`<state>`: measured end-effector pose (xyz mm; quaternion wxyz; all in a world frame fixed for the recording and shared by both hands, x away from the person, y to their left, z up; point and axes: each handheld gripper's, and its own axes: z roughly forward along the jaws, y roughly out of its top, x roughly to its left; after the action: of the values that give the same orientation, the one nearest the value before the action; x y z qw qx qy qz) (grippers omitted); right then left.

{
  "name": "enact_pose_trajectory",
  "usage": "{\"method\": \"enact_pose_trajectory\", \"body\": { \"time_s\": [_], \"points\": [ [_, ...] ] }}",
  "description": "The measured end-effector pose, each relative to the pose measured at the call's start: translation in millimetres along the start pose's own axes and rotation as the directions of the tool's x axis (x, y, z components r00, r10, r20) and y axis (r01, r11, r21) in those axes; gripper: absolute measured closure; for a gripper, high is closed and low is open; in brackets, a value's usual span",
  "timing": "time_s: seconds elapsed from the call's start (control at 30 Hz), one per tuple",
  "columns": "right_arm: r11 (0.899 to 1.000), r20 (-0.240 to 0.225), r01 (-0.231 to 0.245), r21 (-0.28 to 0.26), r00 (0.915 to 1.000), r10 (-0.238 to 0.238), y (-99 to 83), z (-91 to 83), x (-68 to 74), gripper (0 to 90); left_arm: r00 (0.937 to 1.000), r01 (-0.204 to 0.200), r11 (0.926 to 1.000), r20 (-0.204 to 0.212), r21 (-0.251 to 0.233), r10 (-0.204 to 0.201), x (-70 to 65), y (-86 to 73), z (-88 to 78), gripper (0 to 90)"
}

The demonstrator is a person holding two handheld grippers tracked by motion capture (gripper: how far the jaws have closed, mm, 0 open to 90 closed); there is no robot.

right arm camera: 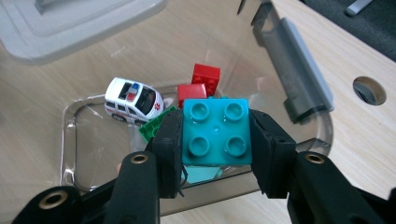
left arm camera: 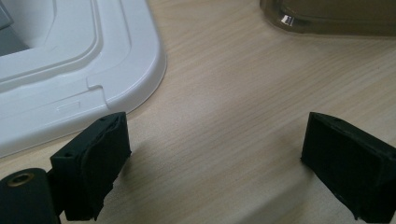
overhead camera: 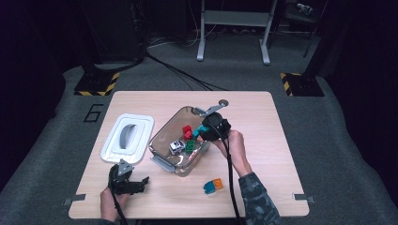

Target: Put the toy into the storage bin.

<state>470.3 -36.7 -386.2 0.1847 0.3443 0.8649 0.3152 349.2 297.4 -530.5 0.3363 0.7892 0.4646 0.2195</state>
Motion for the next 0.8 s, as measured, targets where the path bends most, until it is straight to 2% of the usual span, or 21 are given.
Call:
{"method": "enact_pose_trajectory", "body": {
  "time_s": [0.23,0.33,0.37,0.4,0.47,0.63,0.67,0.8],
  "points": [
    [1.000,-0.004,-0.005,0.018,1.0000,0.005,-4.0,2.9,0.7,58.3,1.0000,-0.003,1.0000,0.005,0.008,0.003,0.3,0.2,-0.6,7.6],
    [1.000,-0.007,0.006,0.003,1.0000,-0.006,-6.0,1.3,0.4,57.7,1.0000,-0.001,1.0000,0.004,0.005,0.001,0.1,0.0,-0.4,7.6],
    [1.000,-0.004,-0.016,0.007,0.9999,0.016,-6.4,0.3,2.2,57.2,1.0000,-0.001,1.0000,0.000,0.004,0.001,-0.1,0.0,-0.2,7.6],
    [1.000,0.001,0.006,0.002,1.0000,-0.006,-6.4,-0.3,0.7,56.0,1.0000,0.000,1.0000,0.000,0.004,0.000,-0.1,0.0,-0.2,7.6],
    [1.000,-0.002,-0.007,0.002,1.0000,0.007,-7.0,-2.4,0.8,53.6,1.0000,-0.002,1.0000,0.005,0.009,0.002,0.2,0.2,-0.7,7.6],
    [1.000,0.002,-0.010,-0.018,0.9999,0.010,-9.6,-7.9,-0.4,40.8,1.0000,-0.003,1.0000,0.006,0.009,0.003,0.3,0.2,-0.7,7.6],
    [1.000,0.002,-0.028,-0.014,0.9996,0.028,-10.6,-10.6,1.0,37.8,1.0000,-0.003,0.9999,0.006,0.010,0.003,0.2,0.2,-0.8,7.6],
    [0.998,-0.005,-0.031,-0.050,0.9995,0.030,-15.0,-18.7,0.5,28.3,1.0000,-0.003,1.0000,0.006,0.009,0.003,0.2,0.2,-0.7,7.7]
  ]
}}
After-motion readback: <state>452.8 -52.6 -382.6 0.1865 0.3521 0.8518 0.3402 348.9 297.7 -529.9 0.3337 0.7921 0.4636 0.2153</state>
